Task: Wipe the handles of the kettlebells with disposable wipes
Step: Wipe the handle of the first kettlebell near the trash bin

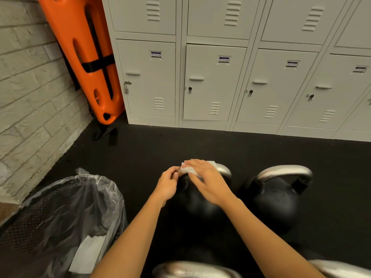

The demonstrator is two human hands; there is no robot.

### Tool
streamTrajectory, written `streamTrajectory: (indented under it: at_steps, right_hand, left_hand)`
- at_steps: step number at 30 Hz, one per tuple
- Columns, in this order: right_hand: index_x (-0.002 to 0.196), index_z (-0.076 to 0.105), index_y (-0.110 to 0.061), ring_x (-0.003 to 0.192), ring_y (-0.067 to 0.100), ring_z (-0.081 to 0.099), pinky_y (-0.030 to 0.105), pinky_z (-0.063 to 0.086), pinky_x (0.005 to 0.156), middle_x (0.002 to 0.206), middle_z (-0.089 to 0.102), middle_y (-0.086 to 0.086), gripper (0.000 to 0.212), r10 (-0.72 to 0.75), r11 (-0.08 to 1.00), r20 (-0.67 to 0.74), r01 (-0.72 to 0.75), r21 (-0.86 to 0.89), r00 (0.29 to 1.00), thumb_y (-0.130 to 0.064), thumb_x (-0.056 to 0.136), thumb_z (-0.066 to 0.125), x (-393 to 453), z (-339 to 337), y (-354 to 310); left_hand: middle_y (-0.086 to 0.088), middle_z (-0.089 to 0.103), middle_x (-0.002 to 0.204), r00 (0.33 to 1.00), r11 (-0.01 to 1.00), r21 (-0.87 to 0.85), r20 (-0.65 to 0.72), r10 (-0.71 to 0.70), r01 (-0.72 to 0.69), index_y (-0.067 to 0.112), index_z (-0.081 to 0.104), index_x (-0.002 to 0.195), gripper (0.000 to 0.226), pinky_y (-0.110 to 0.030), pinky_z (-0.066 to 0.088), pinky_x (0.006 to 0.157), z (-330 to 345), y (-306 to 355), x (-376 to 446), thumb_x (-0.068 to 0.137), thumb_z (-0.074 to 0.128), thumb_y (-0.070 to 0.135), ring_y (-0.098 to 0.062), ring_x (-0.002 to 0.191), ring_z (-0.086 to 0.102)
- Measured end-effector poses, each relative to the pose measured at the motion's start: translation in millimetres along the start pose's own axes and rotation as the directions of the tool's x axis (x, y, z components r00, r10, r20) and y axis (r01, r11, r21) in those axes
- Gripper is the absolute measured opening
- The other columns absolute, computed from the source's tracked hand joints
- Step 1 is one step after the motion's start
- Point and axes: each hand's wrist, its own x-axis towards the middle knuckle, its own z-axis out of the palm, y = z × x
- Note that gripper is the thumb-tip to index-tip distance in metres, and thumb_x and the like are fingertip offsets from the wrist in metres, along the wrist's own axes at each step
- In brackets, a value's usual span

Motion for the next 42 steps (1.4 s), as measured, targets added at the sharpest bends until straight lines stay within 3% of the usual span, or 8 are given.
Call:
streamTrajectory:
  at_steps: [8, 12, 16, 23, 28, 35, 40, 42]
  right_hand:
    - [0.134, 0.057, -0.026, 0.13, 0.008, 0.048, 0.036, 0.035, 0.113, 0.137, 0.058, -0.006, 0.036, 0.008, 0.997, -0.029, -0.01, -0.07, 1.0, -0.03, 0.101, 0.045, 7, -4, 2]
    - [0.139, 0.051, -0.028, 0.139, 0.0, 0.033, 0.024, 0.019, 0.117, 0.145, 0.048, -0.013, 0.039, 0.008, 0.999, 0.047, -0.011, 0.047, 0.999, -0.027, 0.1, 0.048, -4, -9, 1]
    - [0.135, 0.056, -0.033, 0.136, -0.005, 0.036, 0.012, 0.026, 0.109, 0.144, 0.049, -0.014, 0.036, 0.107, 0.96, 0.0, -0.103, 0.261, 0.994, -0.029, 0.099, 0.05, -17, -20, 12]
    - [0.137, 0.054, -0.028, 0.132, 0.006, 0.045, 0.038, 0.031, 0.115, 0.139, 0.056, -0.007, 0.038, 0.05, 0.997, -0.091, -0.055, -0.053, 0.995, -0.033, 0.102, 0.039, -5, -10, 11]
    - [0.147, 0.037, -0.035, 0.147, 0.0, 0.012, 0.025, 0.004, 0.12, 0.156, 0.027, -0.019, 0.052, -0.09, 0.984, 0.129, 0.109, -0.144, 0.988, -0.014, 0.099, 0.044, -17, -13, 15]
    - [0.148, 0.036, -0.026, 0.144, 0.016, 0.03, 0.035, 0.017, 0.121, 0.152, 0.042, -0.004, 0.047, -0.062, 0.952, 0.025, 0.066, -0.3, 0.998, -0.022, 0.102, 0.041, 8, 7, -1]
    - [0.147, 0.039, -0.022, 0.146, 0.014, 0.024, 0.033, 0.012, 0.121, 0.155, 0.037, -0.004, 0.048, -0.187, 0.921, 0.151, 0.226, -0.317, 0.971, -0.017, 0.1, 0.046, 3, 9, -4]
    - [0.149, 0.036, -0.025, 0.146, 0.008, 0.021, 0.029, 0.011, 0.121, 0.156, 0.033, -0.008, 0.05, -0.163, 0.951, 0.112, 0.186, -0.248, 0.98, -0.018, 0.101, 0.044, -10, 3, 6]
  left_hand:
    - [0.001, 0.049, 0.137, 0.999, 0.998, -0.058, 0.045, 0.012, -0.009, 0.024, 0.05, 0.135, 0.041, -0.03, 0.035, 0.101, -3, 5, -2, 0.101, 0.037, 0.003, -0.016, 0.13, 0.042]
    - [0.001, 0.048, 0.141, 0.997, 0.999, -0.023, 0.075, 0.035, -0.034, 0.027, 0.047, 0.138, 0.042, -0.035, 0.035, 0.107, -5, 3, -1, 0.102, 0.038, 0.008, -0.018, 0.135, 0.04]
    - [0.0, 0.048, 0.14, 0.997, 0.999, -0.025, 0.067, 0.027, -0.025, 0.028, 0.049, 0.135, 0.039, -0.037, 0.038, 0.107, -5, 5, -3, 0.103, 0.037, 0.011, -0.018, 0.132, 0.042]
    - [0.0, 0.05, 0.135, 0.997, 0.999, 0.03, 0.074, 0.024, -0.026, 0.027, 0.049, 0.134, 0.035, -0.037, 0.037, 0.106, -5, 7, -2, 0.103, 0.037, 0.014, -0.019, 0.129, 0.044]
    - [-0.001, 0.051, 0.134, 0.997, 0.997, 0.066, 0.07, 0.031, -0.035, 0.025, 0.047, 0.136, 0.036, -0.034, 0.037, 0.102, -6, 7, -2, 0.103, 0.039, 0.014, -0.017, 0.125, 0.045]
    - [0.0, 0.05, 0.139, 0.999, 0.999, 0.036, 0.05, 0.018, -0.02, 0.024, 0.046, 0.139, 0.038, -0.036, 0.036, 0.106, -4, 5, -1, 0.103, 0.04, 0.015, -0.019, 0.132, 0.043]
    - [0.006, 0.056, 0.123, 0.998, 1.0, -0.01, 0.059, 0.029, -0.028, 0.028, 0.052, 0.128, 0.035, -0.022, 0.041, 0.085, -4, 3, -4, 0.1, 0.042, 0.007, -0.01, 0.115, 0.05]
    - [0.007, 0.057, 0.123, 0.998, 1.0, -0.01, 0.055, 0.025, -0.025, 0.027, 0.054, 0.124, 0.031, -0.025, 0.042, 0.092, -5, 2, -5, 0.101, 0.042, 0.01, -0.012, 0.122, 0.048]
